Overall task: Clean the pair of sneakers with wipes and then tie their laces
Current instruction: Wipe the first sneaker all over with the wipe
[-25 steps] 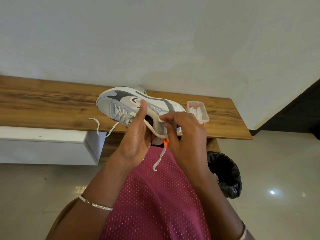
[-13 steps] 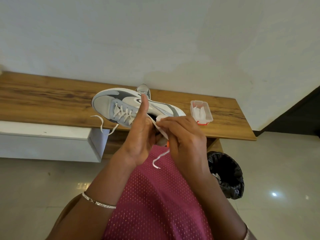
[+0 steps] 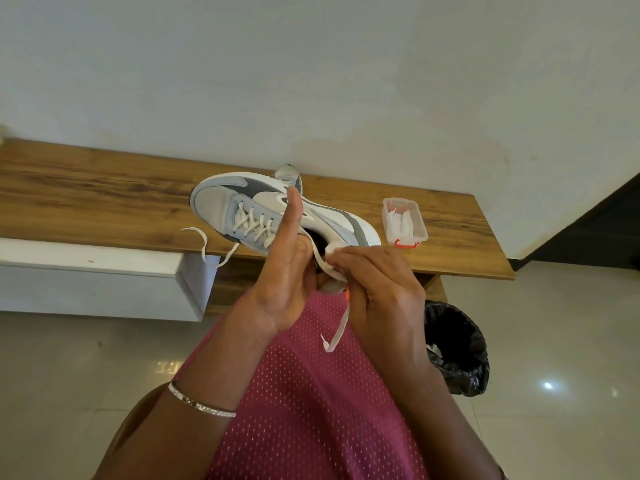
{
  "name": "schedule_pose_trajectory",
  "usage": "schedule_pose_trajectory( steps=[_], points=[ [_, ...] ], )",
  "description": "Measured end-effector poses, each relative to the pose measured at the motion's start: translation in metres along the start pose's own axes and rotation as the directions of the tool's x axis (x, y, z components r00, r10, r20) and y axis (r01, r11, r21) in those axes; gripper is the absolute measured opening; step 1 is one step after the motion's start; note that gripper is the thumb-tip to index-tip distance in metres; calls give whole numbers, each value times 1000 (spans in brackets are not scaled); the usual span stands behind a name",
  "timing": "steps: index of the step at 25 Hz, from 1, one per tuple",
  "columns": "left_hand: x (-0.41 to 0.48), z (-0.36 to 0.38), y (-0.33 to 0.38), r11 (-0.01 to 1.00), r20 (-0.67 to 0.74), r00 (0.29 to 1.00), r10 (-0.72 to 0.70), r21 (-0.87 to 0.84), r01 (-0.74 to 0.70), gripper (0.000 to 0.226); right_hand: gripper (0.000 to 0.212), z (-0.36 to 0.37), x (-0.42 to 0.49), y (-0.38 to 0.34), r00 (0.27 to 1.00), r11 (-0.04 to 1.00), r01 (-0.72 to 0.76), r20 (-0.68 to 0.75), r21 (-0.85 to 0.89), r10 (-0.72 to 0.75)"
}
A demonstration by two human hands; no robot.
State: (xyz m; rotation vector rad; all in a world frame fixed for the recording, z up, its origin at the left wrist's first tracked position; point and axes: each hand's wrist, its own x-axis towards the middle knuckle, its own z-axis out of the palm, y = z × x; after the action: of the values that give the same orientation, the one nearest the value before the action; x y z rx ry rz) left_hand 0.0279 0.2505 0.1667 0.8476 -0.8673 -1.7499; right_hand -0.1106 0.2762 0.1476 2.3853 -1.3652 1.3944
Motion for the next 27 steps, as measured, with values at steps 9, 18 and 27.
schedule_pose_trajectory(
  steps=[9,18,27],
  points=[
    [2,-12,2,999,-83,996,34,20,-32,88,26,-7,-22,10,999,1000,-3,53,-18,4],
    [0,-5,3,1000,-14,1000,5,-8,-5,98,18,-7,-14,6,995,997,72,76,-37,-69],
    [-2,0,3,999,60,998,-30,-37,32,96,18,-1,-2,1,995,997,76,72,-15,-75]
  ],
)
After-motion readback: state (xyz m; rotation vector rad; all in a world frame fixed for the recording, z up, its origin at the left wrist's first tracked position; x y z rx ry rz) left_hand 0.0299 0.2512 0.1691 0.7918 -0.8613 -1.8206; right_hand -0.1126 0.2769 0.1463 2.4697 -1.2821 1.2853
